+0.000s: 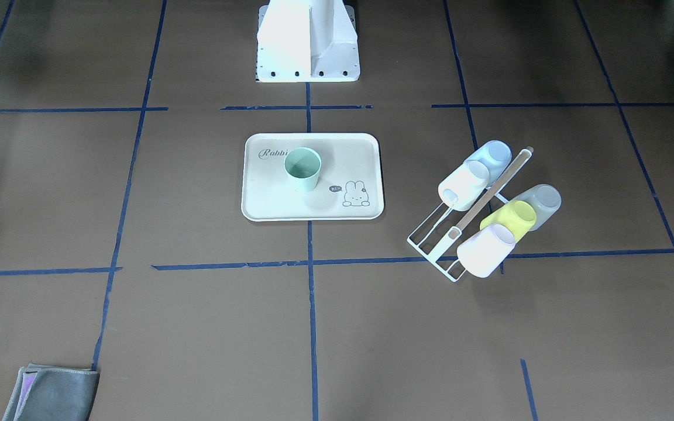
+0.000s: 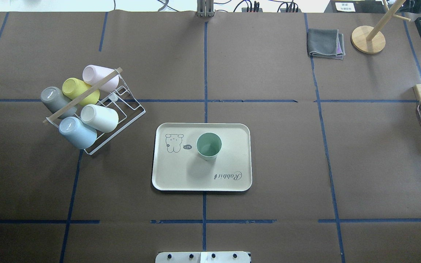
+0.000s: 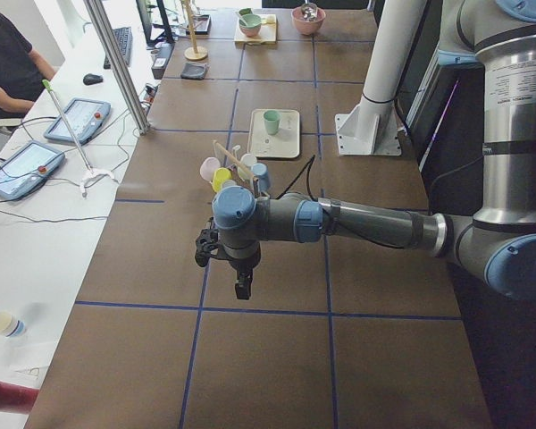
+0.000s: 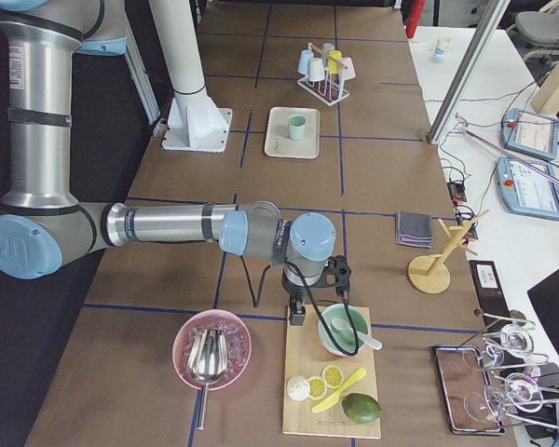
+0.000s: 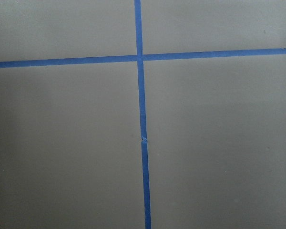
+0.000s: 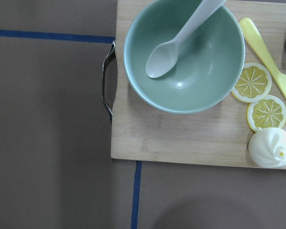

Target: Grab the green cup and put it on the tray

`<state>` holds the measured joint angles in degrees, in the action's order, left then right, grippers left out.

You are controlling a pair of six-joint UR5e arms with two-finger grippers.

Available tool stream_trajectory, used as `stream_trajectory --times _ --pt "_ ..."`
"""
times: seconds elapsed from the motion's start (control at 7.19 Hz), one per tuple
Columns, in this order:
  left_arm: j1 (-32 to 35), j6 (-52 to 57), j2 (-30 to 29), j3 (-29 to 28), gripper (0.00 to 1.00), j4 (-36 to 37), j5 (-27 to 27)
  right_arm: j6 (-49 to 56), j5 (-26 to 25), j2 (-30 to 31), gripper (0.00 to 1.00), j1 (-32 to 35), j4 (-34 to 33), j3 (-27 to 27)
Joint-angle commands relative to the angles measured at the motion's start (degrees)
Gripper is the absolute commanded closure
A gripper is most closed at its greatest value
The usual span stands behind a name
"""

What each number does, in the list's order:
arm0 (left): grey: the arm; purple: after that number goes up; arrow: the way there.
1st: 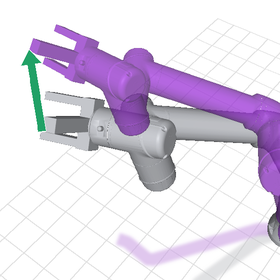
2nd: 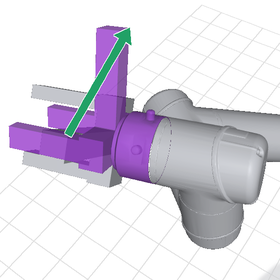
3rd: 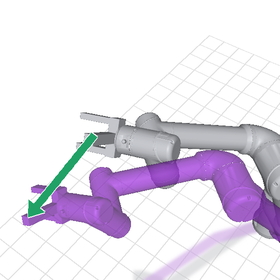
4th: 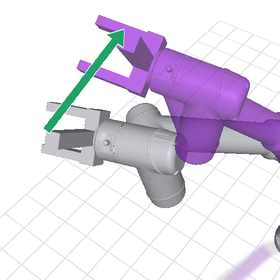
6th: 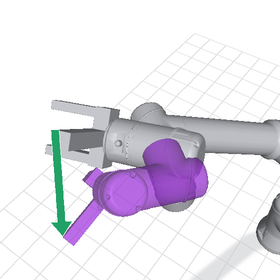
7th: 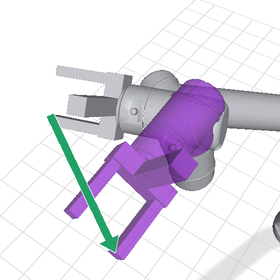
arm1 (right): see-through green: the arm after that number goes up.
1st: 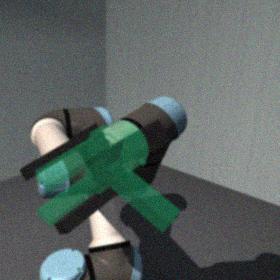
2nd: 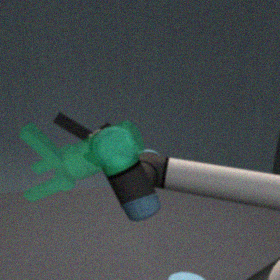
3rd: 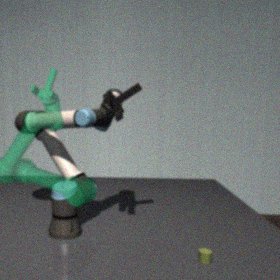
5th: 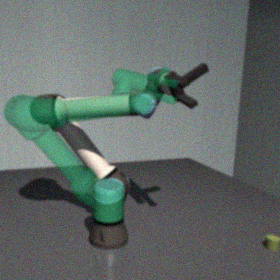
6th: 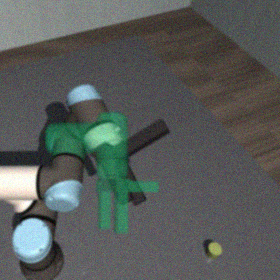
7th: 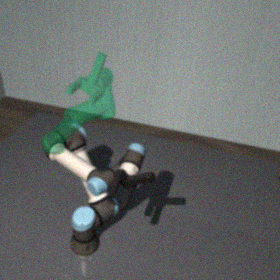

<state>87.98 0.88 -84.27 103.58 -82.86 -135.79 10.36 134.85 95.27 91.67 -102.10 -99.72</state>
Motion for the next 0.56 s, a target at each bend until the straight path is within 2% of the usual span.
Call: stream_trajectory --times 0.0,0.42 --pt "-0.1 0.0 0.3 0.0 0.0 0.1 0.0 0.0 0.6 0.0 0.0 0.0 0.1 0.0" --pt "-0.1 0.1 0.4 0.0 0.0 0.1 0.4 -0.1 0.3 -0.2 0.0 0.0 0.1 -0.6"
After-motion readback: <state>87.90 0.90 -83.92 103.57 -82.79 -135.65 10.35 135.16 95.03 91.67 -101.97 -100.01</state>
